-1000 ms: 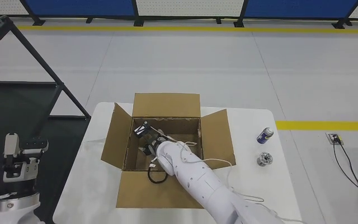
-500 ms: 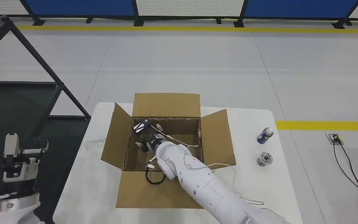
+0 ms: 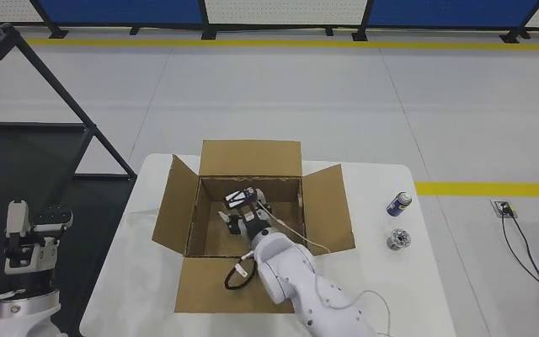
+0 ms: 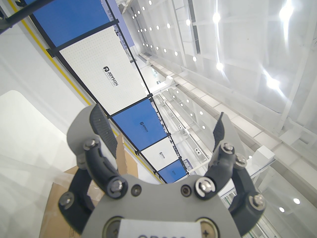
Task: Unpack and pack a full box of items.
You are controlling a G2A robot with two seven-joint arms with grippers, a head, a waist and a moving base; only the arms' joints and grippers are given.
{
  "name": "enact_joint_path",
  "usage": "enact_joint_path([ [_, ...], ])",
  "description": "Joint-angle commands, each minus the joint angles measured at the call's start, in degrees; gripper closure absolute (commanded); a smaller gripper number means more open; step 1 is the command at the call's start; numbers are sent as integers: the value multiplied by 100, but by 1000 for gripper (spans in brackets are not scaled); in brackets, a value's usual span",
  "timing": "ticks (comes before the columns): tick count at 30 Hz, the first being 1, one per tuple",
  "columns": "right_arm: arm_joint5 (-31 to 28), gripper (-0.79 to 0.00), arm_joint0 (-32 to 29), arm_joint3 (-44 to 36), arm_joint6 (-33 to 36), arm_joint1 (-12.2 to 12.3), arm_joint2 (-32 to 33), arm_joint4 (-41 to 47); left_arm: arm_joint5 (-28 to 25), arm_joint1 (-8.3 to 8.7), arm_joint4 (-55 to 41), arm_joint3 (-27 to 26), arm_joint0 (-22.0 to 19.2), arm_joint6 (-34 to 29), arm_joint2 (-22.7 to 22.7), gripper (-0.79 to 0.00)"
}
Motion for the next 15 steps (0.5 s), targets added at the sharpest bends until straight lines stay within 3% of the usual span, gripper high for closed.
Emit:
enact_joint_path([
  [1, 24, -785, -476, -709, 153, 110, 291, -313, 0, 0, 0, 0, 0, 0, 0, -785],
  [9, -439, -785, -2210, -2976, 707, 455, 1487, -875, 0, 0, 0, 0, 0, 0, 0, -785],
  [15, -857, -785, -3503, -4101, 374, 616, 2387, -616, 0, 0, 0, 0, 0, 0, 0, -785],
])
